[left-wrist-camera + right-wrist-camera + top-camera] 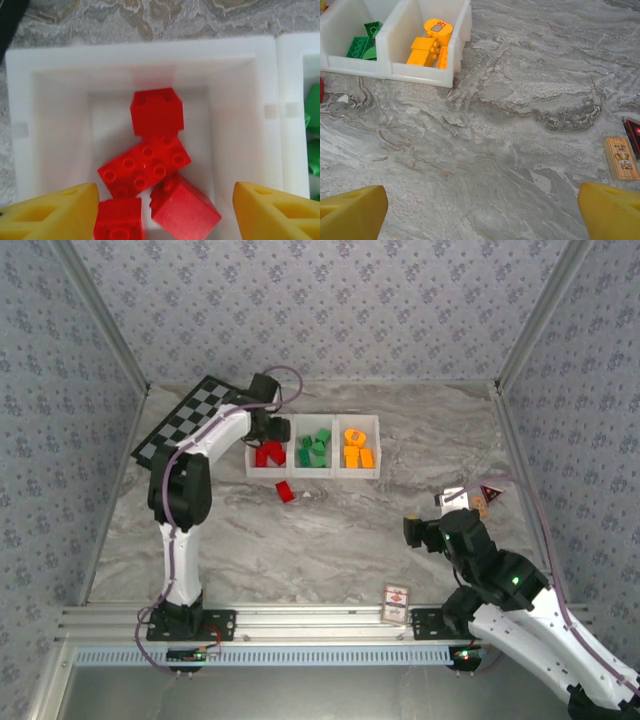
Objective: Sort the legos into containers by color
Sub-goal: Place the lego in the container, then pick up the lego from the center of the table.
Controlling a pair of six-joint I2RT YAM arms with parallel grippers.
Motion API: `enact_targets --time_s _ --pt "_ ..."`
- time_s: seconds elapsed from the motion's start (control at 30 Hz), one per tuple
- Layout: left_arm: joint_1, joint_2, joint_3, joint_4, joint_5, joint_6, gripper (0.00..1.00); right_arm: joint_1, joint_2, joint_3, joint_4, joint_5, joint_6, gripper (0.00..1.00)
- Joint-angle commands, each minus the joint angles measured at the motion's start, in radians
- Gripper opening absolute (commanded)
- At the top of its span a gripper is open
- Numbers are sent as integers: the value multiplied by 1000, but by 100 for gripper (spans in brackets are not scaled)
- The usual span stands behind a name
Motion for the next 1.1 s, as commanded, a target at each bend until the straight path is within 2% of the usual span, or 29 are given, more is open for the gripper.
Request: enact_targets --time_s 0.0,0.27,0.43,0.5,0.6,0.8,1.07 --pt "-19 -154 -94 46 7 2 75 8 -9 0 -10 31 16 100" --pt "-138 -429 -465 141 -66 -147 85 8 0 -2 -7 31 13 100" --pt "-221 -481 -604 184 -124 -274 92 7 8 -1 -5 28 10 100" --pt "-235 -475 -639 214 -141 -318 100 6 10 -2 -5 26 10 100" --pt "-246 -437 -653 235 -137 -360 100 6 10 -1 -5 23 10 100" --pt "-268 -364 -640 243 -197 -446 99 9 10 -1 -6 23 12 100" --pt "-276 -280 -623 281 -195 -493 88 11 5 0 -5 24 14 100"
